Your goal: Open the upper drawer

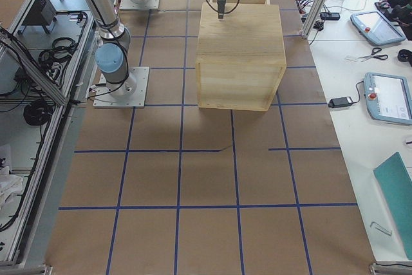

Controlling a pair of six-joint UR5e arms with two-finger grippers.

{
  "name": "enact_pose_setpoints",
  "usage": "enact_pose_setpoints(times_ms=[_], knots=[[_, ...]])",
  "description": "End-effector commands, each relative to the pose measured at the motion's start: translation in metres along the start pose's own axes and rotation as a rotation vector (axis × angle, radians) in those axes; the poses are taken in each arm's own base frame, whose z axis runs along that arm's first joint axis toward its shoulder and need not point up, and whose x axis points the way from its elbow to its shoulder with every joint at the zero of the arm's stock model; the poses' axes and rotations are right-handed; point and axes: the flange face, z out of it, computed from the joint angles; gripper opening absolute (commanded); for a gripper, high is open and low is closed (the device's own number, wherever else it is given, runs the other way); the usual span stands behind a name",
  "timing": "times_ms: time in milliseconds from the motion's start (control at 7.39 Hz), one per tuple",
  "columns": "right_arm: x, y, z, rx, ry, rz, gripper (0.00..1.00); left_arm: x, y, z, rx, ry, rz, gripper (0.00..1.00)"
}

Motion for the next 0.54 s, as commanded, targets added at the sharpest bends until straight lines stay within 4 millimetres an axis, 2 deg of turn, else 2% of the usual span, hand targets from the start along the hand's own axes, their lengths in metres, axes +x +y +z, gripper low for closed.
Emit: enact_pose_setpoints(times_ms=[0,406], knots=[[0.0000,0.0000,0.0000,0.000,0.000,0.000,1.00,0.0162,0.0053,-0.0006,0.001,-0.001,0.027,1.00],[0.0000,0.0000,0.0000,0.000,0.000,0.000,1.00,0.0196,0.0080,-0.0008,0.000,0.007,0.033,1.00]])
